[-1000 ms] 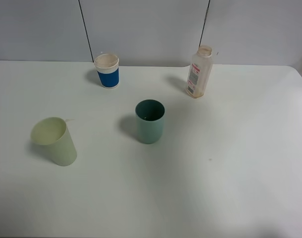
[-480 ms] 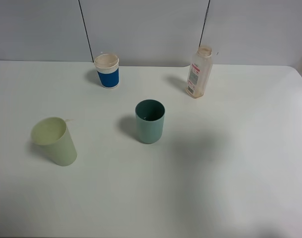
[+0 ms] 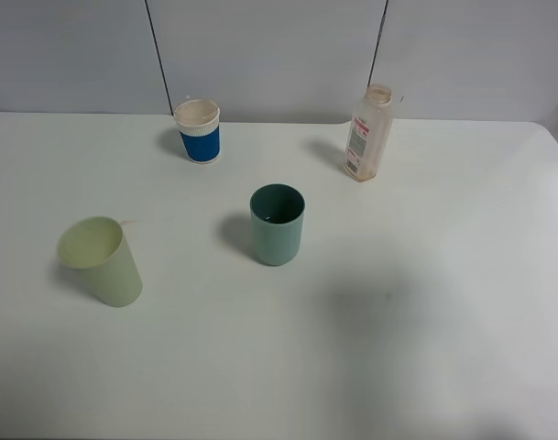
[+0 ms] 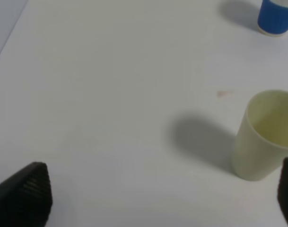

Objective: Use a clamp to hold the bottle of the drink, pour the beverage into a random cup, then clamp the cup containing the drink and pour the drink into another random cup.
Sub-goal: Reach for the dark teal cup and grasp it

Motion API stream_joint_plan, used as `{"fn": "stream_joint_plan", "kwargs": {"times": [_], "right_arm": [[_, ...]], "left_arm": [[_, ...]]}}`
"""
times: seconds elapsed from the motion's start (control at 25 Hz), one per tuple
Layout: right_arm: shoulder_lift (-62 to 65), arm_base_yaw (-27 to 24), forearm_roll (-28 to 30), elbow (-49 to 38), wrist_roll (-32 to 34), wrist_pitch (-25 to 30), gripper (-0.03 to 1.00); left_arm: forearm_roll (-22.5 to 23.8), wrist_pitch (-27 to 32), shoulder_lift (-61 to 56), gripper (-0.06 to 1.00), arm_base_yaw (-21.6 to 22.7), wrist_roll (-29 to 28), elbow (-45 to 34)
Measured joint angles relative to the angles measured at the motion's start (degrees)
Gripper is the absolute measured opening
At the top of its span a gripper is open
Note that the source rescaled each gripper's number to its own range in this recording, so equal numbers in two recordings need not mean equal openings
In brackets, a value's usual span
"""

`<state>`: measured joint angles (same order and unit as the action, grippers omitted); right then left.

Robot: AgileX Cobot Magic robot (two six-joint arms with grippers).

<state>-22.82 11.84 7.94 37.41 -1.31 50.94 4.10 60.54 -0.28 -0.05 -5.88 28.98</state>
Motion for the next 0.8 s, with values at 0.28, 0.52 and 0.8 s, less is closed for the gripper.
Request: {"fn": "stream_joint_plan", "kwargs": {"times": [0.28,0.52,0.8], "right_arm": [[3.88,0.00,-0.95,-0.05,0.00,5.44,1.00],[8.94,0.00,-3.64,-0.07,0.00,11.14,1.00],[14.69,0.00,-4.59,-0.07,0.00,15.97,1.00]], "left_arm": [[0.00,0.00,0.00,0.88,0.00,0.00,0.00],[0.00,0.00,0.00,0.88,0.00,0.00,0.00],[0.00,0.00,0.00,0.88,0.00,0.00,0.00]]}}
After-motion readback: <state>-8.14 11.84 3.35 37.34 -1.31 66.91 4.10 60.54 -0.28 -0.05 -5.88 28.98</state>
